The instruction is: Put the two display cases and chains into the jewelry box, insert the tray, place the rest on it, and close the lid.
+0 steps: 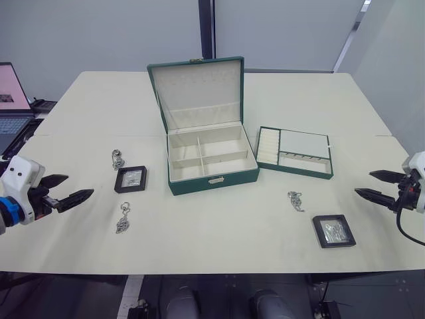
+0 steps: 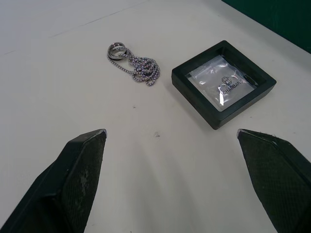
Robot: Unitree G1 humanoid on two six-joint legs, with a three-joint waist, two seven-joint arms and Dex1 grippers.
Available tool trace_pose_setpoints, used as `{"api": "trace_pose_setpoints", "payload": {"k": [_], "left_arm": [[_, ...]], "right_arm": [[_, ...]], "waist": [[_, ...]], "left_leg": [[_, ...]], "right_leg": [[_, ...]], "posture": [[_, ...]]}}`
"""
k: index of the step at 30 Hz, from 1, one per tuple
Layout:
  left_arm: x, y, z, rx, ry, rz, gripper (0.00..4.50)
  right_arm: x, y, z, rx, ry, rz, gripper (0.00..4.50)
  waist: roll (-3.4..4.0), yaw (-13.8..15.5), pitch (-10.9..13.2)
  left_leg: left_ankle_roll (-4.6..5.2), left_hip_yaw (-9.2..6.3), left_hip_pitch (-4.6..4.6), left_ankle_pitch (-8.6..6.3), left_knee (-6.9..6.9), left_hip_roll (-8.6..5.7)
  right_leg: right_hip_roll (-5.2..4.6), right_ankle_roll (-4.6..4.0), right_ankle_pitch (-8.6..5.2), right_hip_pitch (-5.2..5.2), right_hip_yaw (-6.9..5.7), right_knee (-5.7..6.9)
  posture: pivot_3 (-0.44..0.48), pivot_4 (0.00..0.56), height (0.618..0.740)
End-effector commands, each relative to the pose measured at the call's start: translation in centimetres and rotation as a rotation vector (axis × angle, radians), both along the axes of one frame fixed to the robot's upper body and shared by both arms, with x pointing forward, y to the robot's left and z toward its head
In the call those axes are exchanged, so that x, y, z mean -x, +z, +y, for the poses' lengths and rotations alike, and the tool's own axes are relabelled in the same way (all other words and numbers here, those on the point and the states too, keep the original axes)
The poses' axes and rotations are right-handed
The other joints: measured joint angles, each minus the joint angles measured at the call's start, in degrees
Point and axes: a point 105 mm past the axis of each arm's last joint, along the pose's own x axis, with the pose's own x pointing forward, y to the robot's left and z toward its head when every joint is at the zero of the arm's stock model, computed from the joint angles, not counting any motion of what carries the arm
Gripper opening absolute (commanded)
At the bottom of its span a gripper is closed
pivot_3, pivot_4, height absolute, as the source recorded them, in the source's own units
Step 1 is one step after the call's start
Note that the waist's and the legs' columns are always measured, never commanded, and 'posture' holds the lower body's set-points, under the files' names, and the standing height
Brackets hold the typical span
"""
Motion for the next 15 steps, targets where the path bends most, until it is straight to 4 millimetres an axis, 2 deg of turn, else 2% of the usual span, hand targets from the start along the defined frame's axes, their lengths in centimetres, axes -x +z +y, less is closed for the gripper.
{"api": "trace_pose_setpoints", "payload": {"k": [1, 15], "left_arm": [[-0.04, 0.74, -0.05, 0.004, -0.008, -0.023, 4.47], [-0.01, 0.82, 0.68, 0.020, 0.026, -0.029, 4.47]], "right_arm": [[-0.38, 1.24, 0.06, 0.015, 0.008, -0.047, 4.50], [-0.64, 1.42, 0.11, 0.020, 0.012, -0.050, 4.50]], "waist": [[0.00, 0.00, 0.00], [0.00, 0.00, 0.00]], "left_leg": [[0.00, 0.00, 0.00, 0.00, 0.00, 0.00], [0.00, -0.01, 0.00, 0.00, 0.02, 0.00]], "right_leg": [[0.00, 0.00, 0.00, 0.00, 0.00, 0.00], [0.00, 0.00, 0.00, 0.00, -0.01, 0.04]], "posture": [[0.000, 0.150, 0.740], [0.000, 0.150, 0.740]]}}
